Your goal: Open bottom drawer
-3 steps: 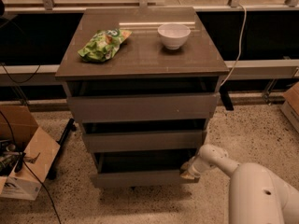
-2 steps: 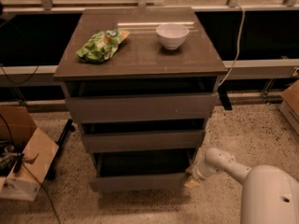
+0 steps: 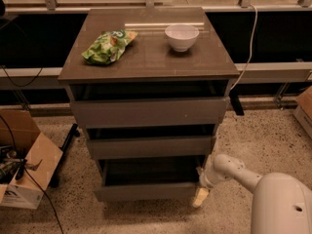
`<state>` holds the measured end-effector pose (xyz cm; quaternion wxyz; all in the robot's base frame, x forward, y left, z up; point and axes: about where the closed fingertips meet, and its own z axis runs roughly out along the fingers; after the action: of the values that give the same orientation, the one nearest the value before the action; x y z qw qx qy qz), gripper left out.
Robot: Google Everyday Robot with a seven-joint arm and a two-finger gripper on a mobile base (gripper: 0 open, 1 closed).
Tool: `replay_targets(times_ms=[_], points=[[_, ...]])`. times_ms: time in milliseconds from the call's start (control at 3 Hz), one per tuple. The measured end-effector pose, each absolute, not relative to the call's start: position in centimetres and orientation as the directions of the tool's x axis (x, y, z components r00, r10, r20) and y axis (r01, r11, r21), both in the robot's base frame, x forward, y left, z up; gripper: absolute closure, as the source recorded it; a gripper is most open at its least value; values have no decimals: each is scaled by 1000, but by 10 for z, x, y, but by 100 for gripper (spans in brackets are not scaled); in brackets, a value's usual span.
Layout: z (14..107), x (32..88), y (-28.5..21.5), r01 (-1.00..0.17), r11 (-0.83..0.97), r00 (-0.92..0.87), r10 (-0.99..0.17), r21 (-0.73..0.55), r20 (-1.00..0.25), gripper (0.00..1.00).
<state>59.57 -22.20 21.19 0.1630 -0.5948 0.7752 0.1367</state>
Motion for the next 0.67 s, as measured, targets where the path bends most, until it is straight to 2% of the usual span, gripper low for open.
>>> replay_targets(times_ms=[667], points=[[182,583,-206,-977,176,-209,-901,121,-379,0]])
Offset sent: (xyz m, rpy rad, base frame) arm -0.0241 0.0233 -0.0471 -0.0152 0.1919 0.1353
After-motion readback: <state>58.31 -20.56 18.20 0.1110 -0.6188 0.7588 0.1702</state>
